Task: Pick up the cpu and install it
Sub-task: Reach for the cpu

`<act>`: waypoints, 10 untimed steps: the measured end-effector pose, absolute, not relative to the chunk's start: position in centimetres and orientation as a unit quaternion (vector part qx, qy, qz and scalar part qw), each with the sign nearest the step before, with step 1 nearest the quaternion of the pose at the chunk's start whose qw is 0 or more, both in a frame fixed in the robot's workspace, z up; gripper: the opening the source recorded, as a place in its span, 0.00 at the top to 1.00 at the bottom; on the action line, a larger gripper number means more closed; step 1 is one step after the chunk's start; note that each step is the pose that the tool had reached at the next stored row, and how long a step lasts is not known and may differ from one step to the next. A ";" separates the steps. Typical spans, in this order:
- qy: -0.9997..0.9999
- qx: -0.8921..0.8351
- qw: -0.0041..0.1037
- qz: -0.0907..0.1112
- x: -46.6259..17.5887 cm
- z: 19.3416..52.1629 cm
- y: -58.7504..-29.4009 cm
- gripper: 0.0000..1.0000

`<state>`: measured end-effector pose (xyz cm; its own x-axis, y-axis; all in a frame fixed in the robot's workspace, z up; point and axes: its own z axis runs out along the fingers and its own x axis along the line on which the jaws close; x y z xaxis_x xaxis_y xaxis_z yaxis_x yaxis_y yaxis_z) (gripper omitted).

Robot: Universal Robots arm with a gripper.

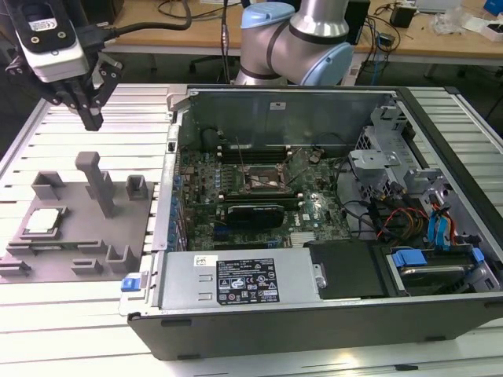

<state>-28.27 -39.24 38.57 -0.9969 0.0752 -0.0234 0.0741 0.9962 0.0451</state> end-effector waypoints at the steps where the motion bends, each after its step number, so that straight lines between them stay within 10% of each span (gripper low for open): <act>1: 0.999 0.037 0.013 0.022 -28.4 38.5 -39.2 0.89; 10: 0.999 0.037 0.012 0.022 -29.5 38.2 -38.9 0.89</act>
<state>-29.54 -38.89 38.19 -0.9969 0.0753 -0.0233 0.0742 0.9962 0.0451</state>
